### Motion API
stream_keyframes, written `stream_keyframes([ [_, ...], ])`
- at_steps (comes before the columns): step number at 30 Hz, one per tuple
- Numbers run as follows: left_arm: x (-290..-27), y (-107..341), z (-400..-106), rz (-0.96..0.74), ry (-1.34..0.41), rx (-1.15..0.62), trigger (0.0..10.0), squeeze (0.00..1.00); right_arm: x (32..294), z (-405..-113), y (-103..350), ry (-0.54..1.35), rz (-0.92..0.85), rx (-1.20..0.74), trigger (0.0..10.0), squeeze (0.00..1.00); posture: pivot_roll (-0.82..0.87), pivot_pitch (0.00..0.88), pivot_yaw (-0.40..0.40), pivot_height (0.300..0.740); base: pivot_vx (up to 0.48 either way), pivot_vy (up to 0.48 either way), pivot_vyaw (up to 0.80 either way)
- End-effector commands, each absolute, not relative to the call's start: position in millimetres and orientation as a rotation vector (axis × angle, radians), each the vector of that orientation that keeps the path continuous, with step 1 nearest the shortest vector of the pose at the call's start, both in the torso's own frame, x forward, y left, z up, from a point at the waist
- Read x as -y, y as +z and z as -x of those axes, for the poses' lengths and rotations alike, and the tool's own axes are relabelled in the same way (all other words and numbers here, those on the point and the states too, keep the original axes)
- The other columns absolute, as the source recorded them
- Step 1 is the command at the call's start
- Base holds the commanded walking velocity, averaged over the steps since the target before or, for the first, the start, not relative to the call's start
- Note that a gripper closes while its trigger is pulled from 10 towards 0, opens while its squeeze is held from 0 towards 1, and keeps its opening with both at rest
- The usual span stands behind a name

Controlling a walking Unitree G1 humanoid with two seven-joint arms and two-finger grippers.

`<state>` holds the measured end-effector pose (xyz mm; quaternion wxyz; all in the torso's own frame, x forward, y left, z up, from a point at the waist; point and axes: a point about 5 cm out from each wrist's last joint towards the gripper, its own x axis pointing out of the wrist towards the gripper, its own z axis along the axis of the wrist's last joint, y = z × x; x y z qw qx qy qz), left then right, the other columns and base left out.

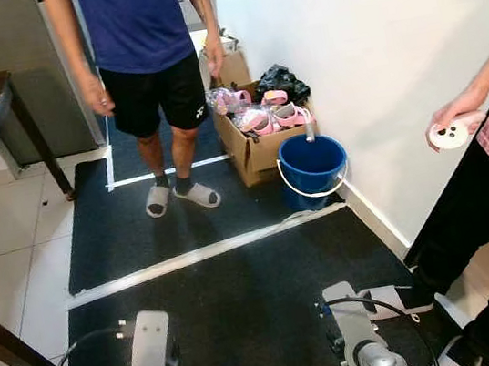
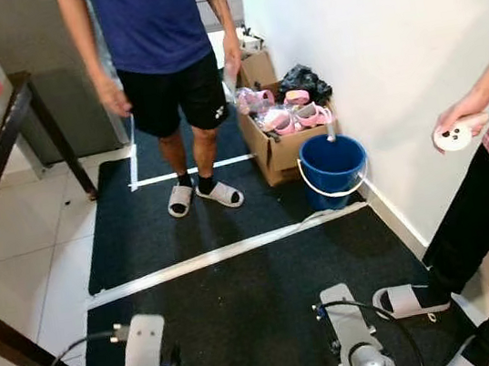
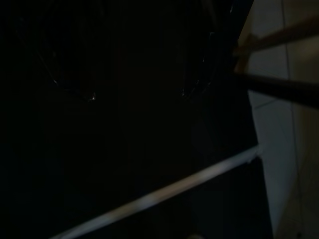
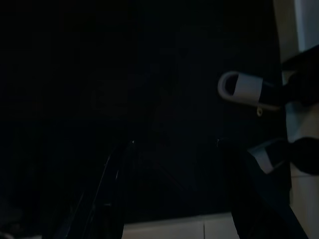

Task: Picking trash to rubbish bin

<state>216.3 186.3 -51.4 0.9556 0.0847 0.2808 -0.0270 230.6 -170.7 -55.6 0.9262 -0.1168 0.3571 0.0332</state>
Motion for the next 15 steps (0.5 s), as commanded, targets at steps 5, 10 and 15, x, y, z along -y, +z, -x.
stream_keyframes([
  [5, -196.7, -51.8, -213.2, -0.165, -0.004, -0.575, 10.0, 0.0, 176.8, -210.8, -67.8, 0.093, 0.255, -0.804, 10.0, 0.0, 0.01, 0.039, -0.02, 0.74, 0.0, 0.0, 0.0],
  [10, -190.8, -49.6, -218.0, -0.157, -0.009, -0.559, 10.0, 0.0, 176.4, -209.8, -68.3, 0.112, 0.28, -0.805, 10.0, 0.0, 0.0, 0.042, -0.016, 0.74, 0.0, 0.0, 0.64],
  [15, -182.9, -47.6, -222.3, -0.147, -0.023, -0.543, 10.0, 0.0, 173.4, -212.3, -67.3, 0.118, 0.269, -0.802, 10.0, 0.0, 0.0, 0.045, -0.015, 0.74, 0.0, 0.0, 0.8],
])
